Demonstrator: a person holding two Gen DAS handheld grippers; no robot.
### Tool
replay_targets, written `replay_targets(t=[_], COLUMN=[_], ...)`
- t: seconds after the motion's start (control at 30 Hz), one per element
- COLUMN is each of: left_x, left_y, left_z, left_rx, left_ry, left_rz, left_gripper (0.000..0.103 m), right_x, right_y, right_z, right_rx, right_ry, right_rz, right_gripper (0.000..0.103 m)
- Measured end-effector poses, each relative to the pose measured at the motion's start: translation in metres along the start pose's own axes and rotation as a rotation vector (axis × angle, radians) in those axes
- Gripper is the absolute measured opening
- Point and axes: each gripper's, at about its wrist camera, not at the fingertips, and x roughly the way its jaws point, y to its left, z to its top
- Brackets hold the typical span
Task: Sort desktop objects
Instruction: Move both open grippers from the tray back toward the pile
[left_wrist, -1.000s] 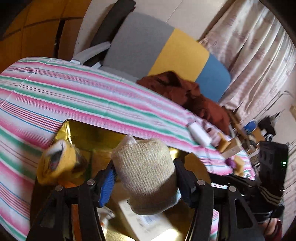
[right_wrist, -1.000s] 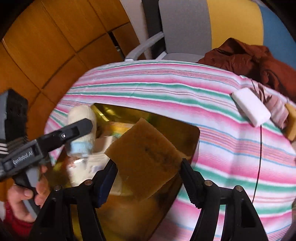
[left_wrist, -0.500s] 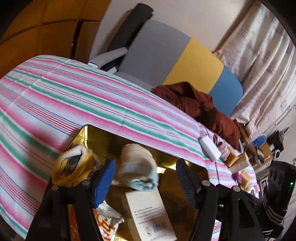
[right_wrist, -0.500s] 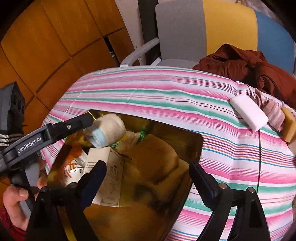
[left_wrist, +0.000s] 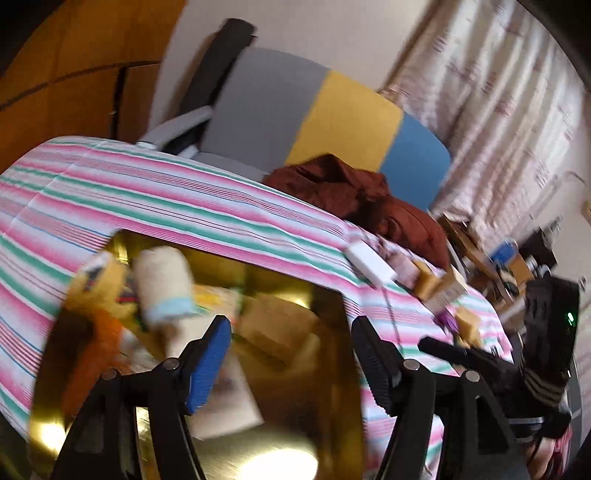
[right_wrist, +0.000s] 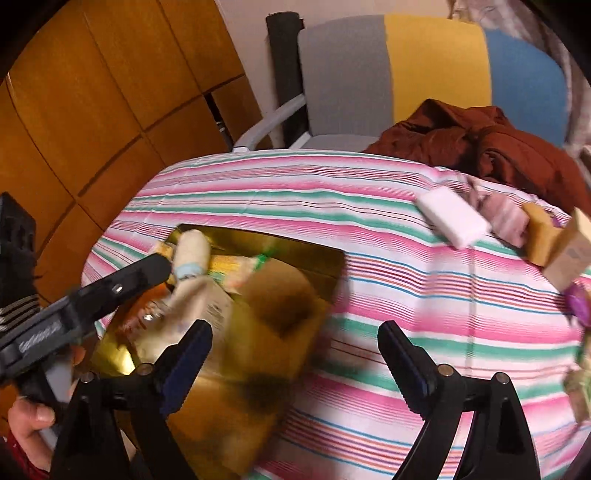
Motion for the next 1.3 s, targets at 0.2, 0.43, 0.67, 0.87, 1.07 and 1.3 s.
replay_targets(t=[0.2, 0.43, 0.67, 0.87, 1.07, 1.3], left_x=[0.013, 0.033, 0.048, 0.059, 0.067, 0.073], left_y=[-0.053, -0.108, -0.137, -0.144, -0.147, -0.148], left_z=[-0.024, -0.053, -0.078, -0.092, -0.102, -0.108], left_rx=[0.112, 0.203, 0.261, 0.264, 0.271, 0.265], left_ry=[0.048, 0.118, 0.178, 0.219, 0.246, 0.27], left_rz=[-0.049, -0.108, -0.125, -0.115, -0.115, -0.109], left_gripper=[0.069, 0.069, 0.069, 0.069, 0.069, 0.069], right_x=[-0.023, -0.051, -0.063, -0.063, -0.039, -0.044], right_y=[-0.059, -0.148, -0.245, -0.314, -0.319, -0.262], right_z=[-0.017, -0.027, -0.039, -0.052, -0.063, -0.046], right_rx=[0.06, 0.133, 0.186, 0.448, 0.489, 0.314], right_ry=[0.019, 0.034, 0.12, 0.164, 0.264, 0.186], right_rz=[-0.095, -0.271, -0.452, -0.319, -0.239, 0.11], right_gripper=[0.092, 0.092, 0.092, 0.092, 0.092, 0.092])
